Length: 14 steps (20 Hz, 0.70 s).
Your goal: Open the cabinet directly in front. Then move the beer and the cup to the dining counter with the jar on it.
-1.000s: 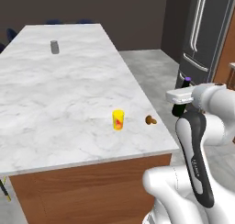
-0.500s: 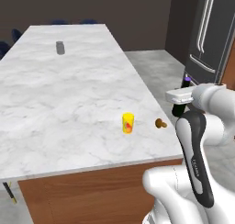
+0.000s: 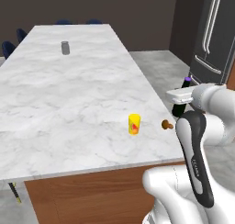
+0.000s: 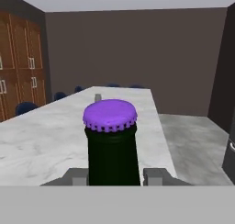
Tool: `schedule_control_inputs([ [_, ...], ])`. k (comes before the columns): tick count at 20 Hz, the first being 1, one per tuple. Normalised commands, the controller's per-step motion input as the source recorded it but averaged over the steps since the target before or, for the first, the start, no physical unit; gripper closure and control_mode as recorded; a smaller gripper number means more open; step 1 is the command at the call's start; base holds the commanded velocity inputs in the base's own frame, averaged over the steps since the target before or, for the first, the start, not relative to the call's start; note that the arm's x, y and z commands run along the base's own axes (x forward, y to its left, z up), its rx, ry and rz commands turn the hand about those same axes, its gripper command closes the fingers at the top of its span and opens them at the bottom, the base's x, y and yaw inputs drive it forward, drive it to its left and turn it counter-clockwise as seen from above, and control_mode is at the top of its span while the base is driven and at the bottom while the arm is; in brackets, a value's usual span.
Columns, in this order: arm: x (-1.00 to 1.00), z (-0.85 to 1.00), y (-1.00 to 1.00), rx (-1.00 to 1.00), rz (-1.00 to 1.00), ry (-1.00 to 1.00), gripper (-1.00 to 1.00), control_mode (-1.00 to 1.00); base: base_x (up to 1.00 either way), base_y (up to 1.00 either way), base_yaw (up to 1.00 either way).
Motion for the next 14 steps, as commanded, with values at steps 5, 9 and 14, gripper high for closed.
schedule_control_inputs([
  [5,0.01,0.00,0.03,-0.01,0.00,0.00,1.00,-1.00,0.11,0.16,0.02],
  [9,0.00,0.00,0.03,-0.03,0.09,0.00,1.00,-1.00,0.00,0.00,0.00],
  [14,0.01,-0.02,0.00,-0.01,0.22,0.07,1.00,-1.00,0.00,0.00,0.00],
])
